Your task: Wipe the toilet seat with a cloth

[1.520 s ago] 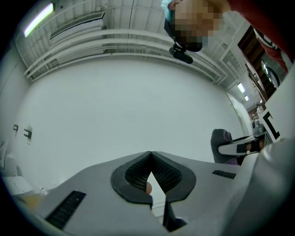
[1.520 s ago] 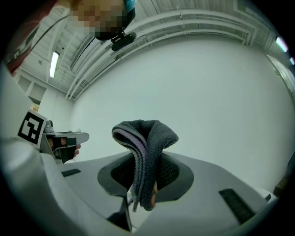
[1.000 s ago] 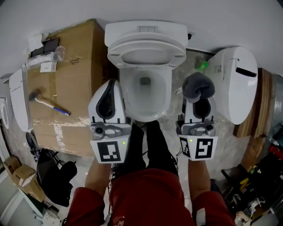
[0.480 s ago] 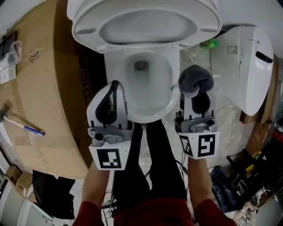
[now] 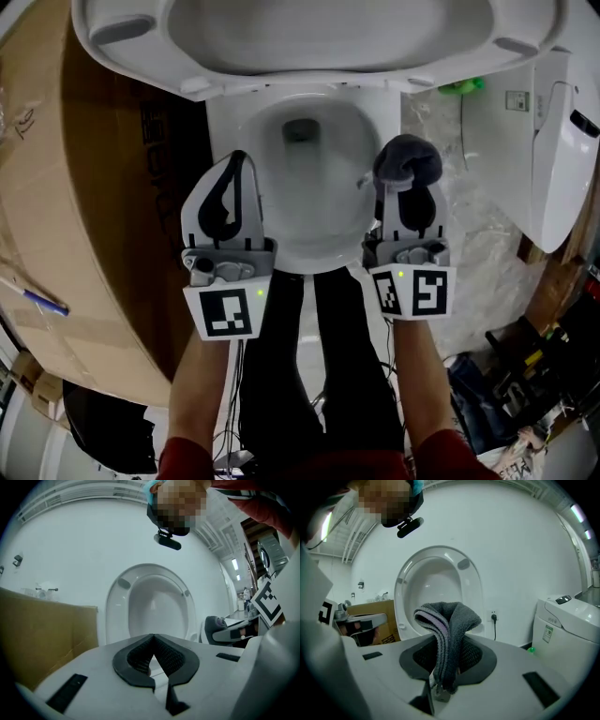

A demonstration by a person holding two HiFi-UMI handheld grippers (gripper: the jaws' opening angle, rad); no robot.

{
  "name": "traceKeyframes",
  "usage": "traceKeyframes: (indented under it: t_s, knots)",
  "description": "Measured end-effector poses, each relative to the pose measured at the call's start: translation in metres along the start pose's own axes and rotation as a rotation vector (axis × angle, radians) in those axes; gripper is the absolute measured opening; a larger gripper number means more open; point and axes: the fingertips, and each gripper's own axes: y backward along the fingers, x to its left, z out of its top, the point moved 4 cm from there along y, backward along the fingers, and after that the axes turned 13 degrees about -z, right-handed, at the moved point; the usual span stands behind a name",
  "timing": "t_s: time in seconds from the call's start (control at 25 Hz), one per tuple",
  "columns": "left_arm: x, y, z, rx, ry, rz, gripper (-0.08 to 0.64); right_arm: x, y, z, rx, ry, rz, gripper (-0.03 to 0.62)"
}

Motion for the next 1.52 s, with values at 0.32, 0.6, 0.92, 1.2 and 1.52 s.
traceKeyframes:
  t_s: [0.32,0.6,0.92,1.2,1.52]
  knots:
    - [0.000,0.001,-0.001,-0.001,0.005,0.012,0.012,-0.006,-0.028,-0.019,0.023,0.092,-0.020,0.075]
    - [0.005,0.001,-0.001,0.006,0.003,0.025,0.012,-0.014,-0.087,-0.032,0.045,0.164,-0.051,0.075]
    - [0.005,0.001,-0.007,0.017,0.016,0.026,0.012,-0.016,-0.117,-0.039,0.065,0.225,-0.096,0.075]
    - [0.009,0.007,-0.008,0.011,0.030,0.047,0.012,-0.007,-0.120,-0.042,0.103,0.193,-0.100,0.075]
    - [0.028,0.026,-0.005,0.006,0.029,0.094,0.012,0.029,-0.123,-0.057,0.180,0.181,-0.063,0.075]
